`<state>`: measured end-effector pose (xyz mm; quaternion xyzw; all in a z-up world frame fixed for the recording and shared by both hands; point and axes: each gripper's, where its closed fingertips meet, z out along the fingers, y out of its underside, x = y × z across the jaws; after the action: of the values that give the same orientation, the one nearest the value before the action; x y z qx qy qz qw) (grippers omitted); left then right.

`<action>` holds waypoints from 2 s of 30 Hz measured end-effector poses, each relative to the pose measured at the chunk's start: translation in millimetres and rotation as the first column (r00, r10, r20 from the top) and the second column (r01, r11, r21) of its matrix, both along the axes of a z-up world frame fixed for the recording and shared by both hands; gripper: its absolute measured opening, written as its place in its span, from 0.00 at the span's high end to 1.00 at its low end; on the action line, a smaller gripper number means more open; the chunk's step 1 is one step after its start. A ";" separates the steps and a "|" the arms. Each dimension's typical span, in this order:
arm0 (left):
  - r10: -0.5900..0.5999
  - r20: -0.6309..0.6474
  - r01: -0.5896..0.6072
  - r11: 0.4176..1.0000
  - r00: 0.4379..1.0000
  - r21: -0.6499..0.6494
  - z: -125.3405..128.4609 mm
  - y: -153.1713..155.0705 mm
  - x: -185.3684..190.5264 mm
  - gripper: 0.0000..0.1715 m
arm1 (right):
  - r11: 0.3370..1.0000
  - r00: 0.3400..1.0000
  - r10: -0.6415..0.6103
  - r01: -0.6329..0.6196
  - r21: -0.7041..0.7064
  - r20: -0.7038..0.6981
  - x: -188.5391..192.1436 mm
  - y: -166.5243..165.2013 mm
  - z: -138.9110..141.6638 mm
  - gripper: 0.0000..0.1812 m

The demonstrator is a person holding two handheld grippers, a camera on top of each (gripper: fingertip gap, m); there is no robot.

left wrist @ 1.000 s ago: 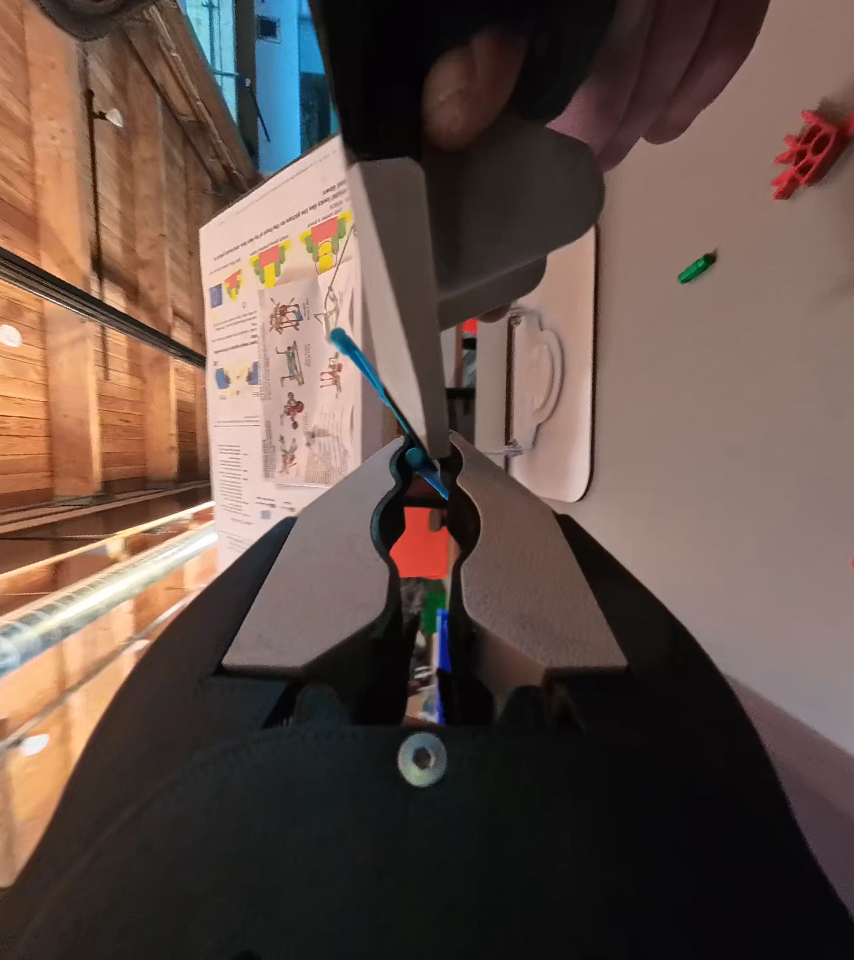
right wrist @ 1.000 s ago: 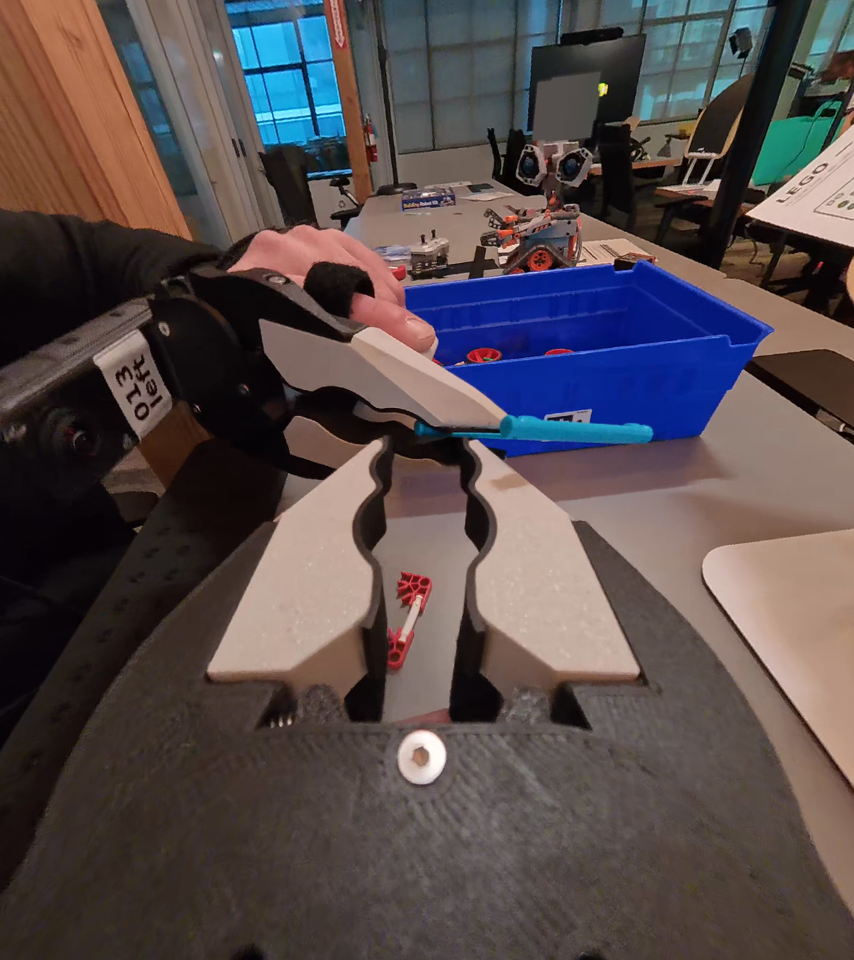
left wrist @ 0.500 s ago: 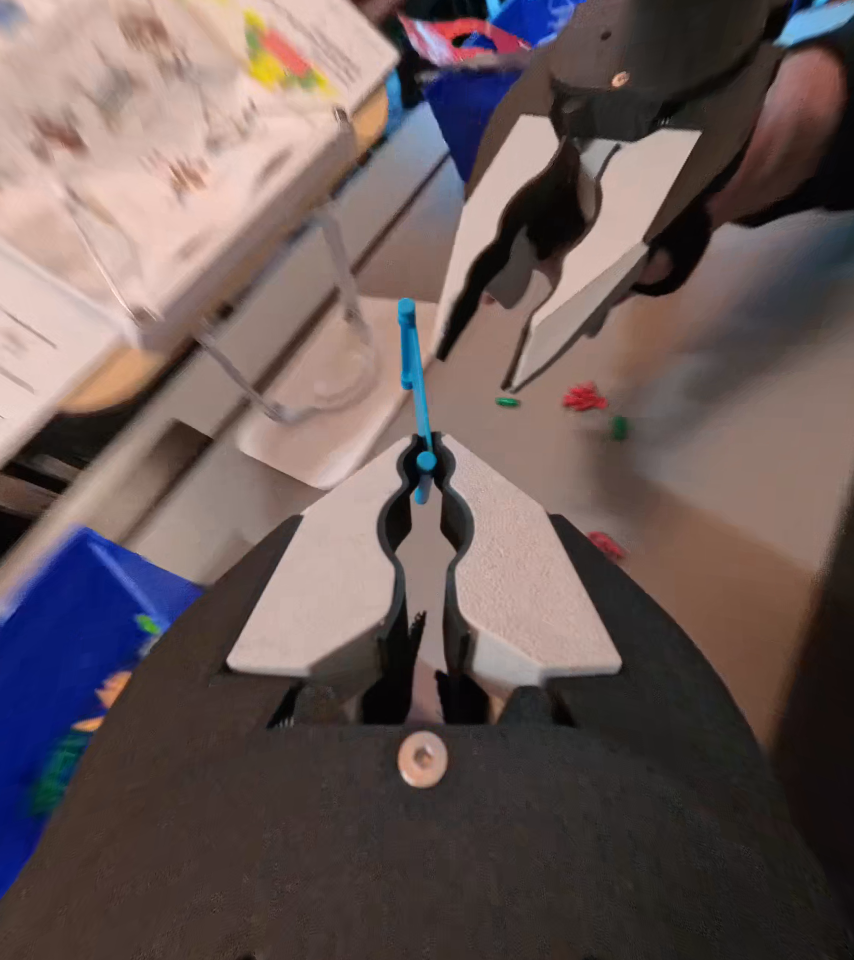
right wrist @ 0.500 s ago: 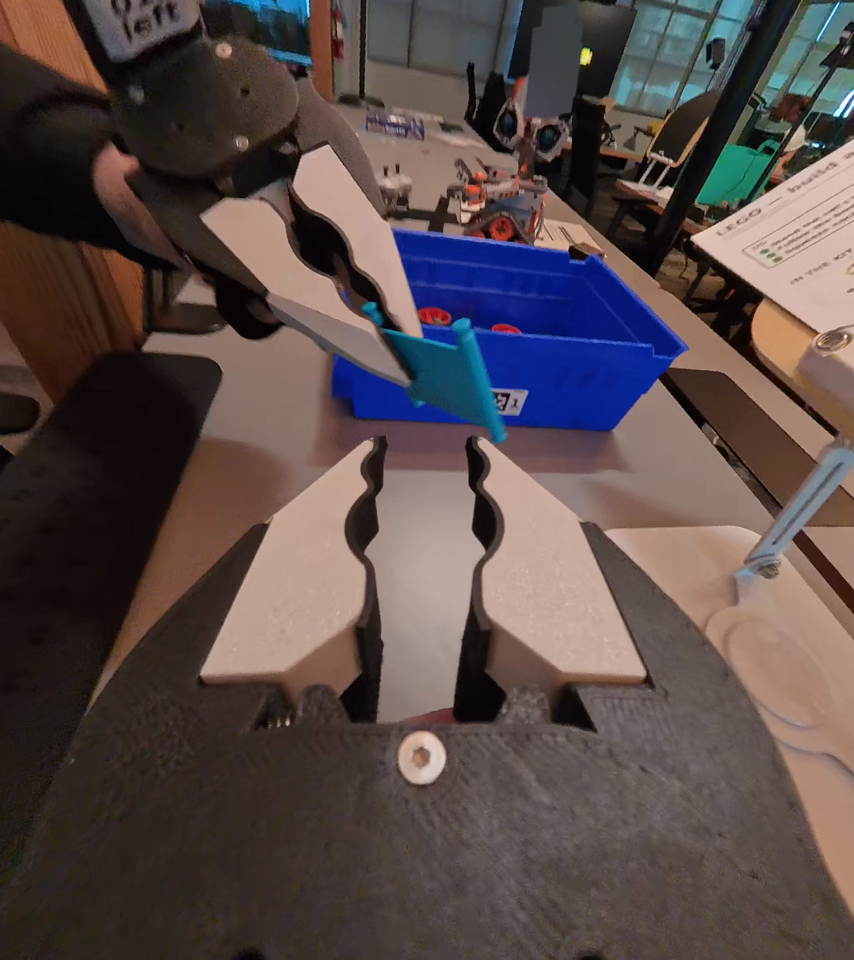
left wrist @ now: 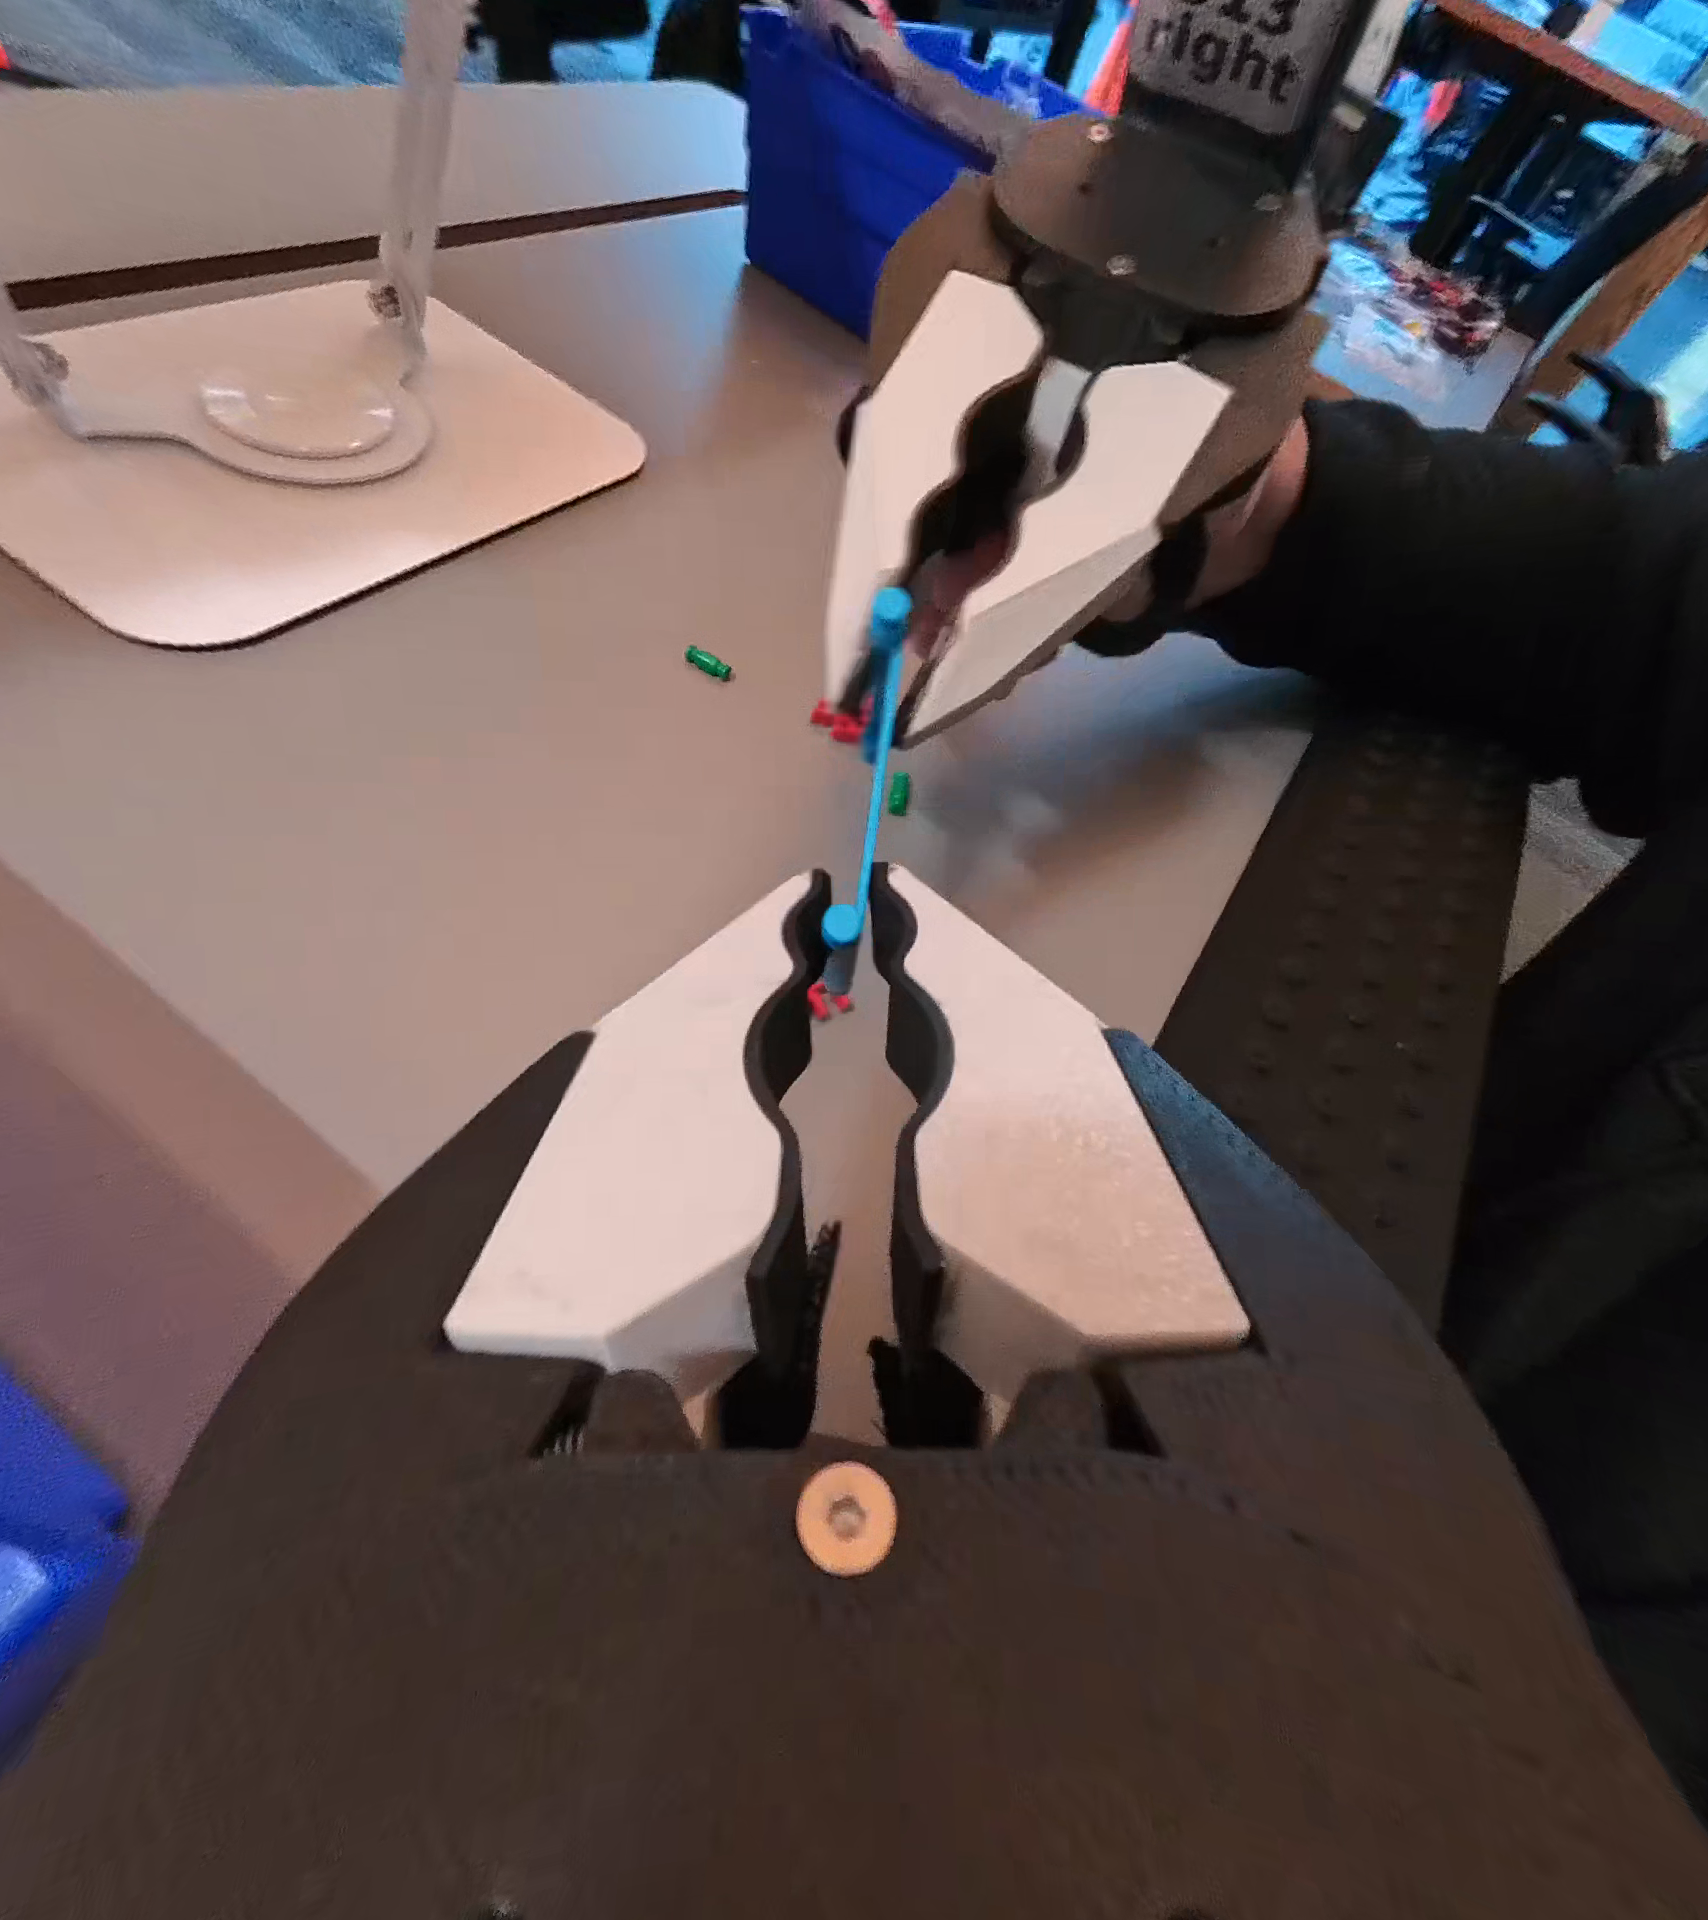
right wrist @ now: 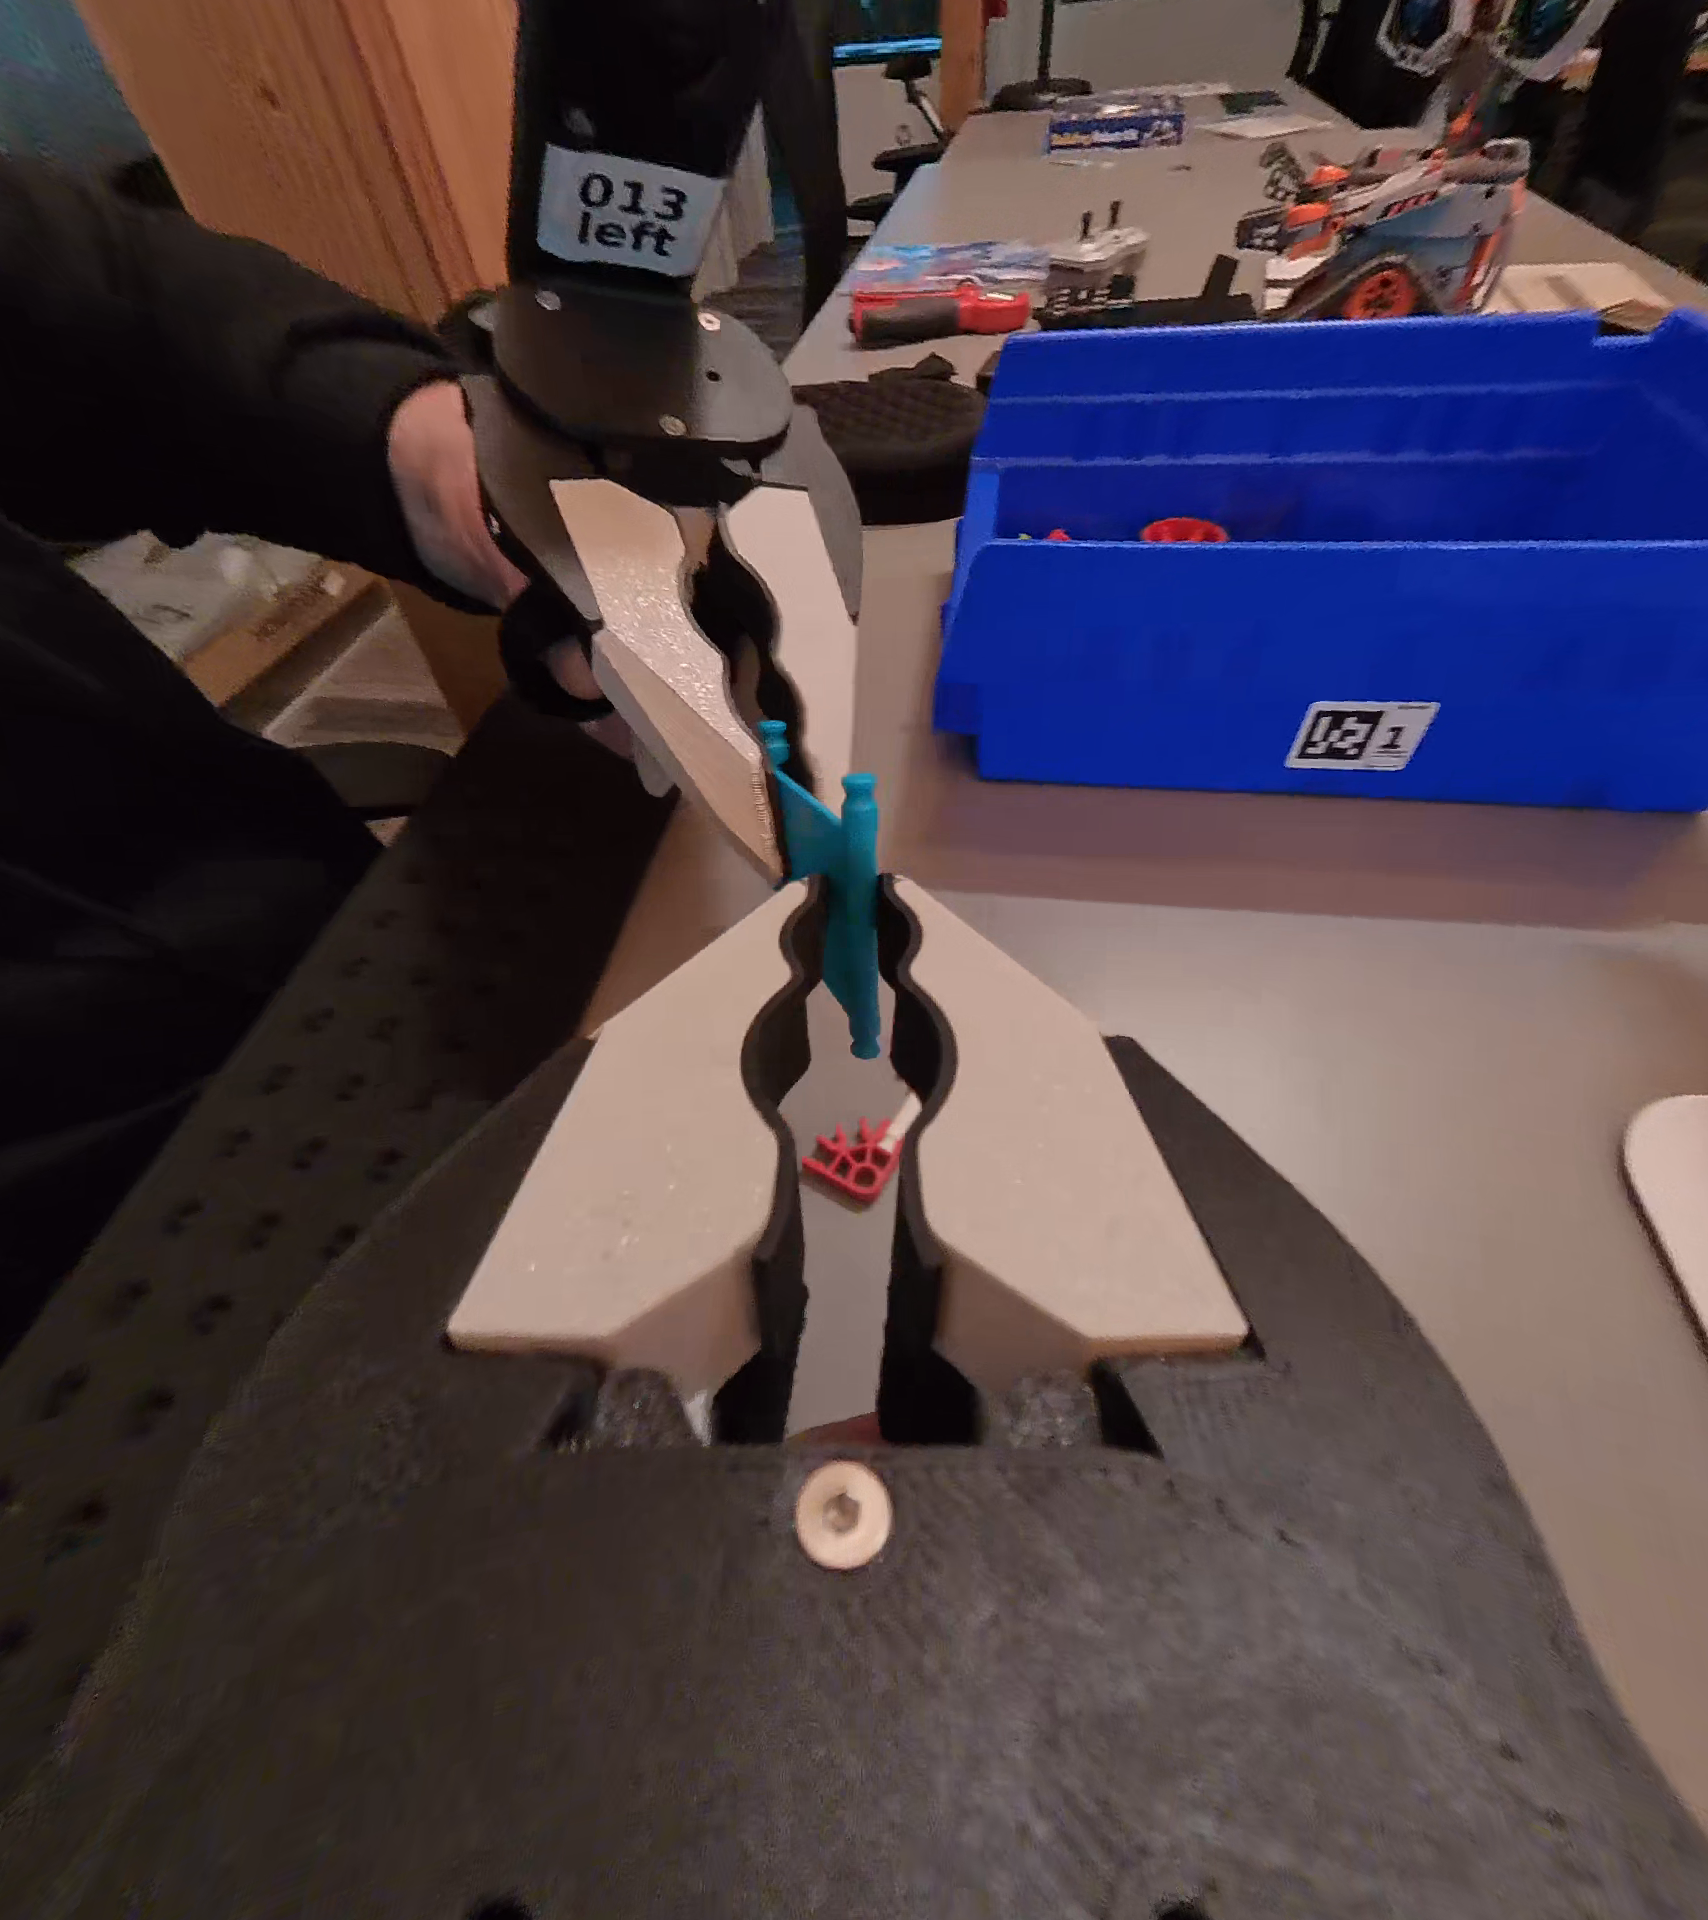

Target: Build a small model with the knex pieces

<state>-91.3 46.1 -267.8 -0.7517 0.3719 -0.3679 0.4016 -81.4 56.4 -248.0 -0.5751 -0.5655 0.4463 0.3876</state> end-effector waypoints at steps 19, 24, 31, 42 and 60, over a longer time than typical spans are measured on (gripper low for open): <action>0.429 -0.210 -0.193 0.721 0.878 0.665 9.2 31.3 -22.9 0.73 | 0.976 0.965 -0.103 0.051 -0.211 -0.243 5.4 15.4 35.1 0.99; 0.191 0.130 -0.224 0.921 0.973 0.319 26.3 16.1 0.7 0.87 | 0.980 0.946 -0.072 0.008 -0.200 -0.315 7.5 7.3 46.6 0.99; 0.125 0.245 -0.163 0.976 0.961 0.142 27.5 13.1 -10.8 0.97 | 0.986 0.974 -0.043 0.006 -0.167 -0.223 3.7 5.9 28.7 0.92; 0.037 -0.075 -0.033 0.998 0.996 0.054 -14.7 -13.8 -48.9 0.97 | 0.934 0.959 -0.045 -0.059 0.352 0.281 6.5 16.3 -47.4 0.73; -0.005 -0.131 -0.011 0.992 0.991 -0.124 -44.0 -25.7 -65.4 0.97 | 0.833 0.819 0.153 -0.408 0.374 0.552 -16.7 11.2 -100.5 0.74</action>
<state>-156.6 20.4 -311.8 -0.7984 0.3727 -0.3397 0.3290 -98.1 67.5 -348.6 -0.4645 -0.8188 0.1824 0.2839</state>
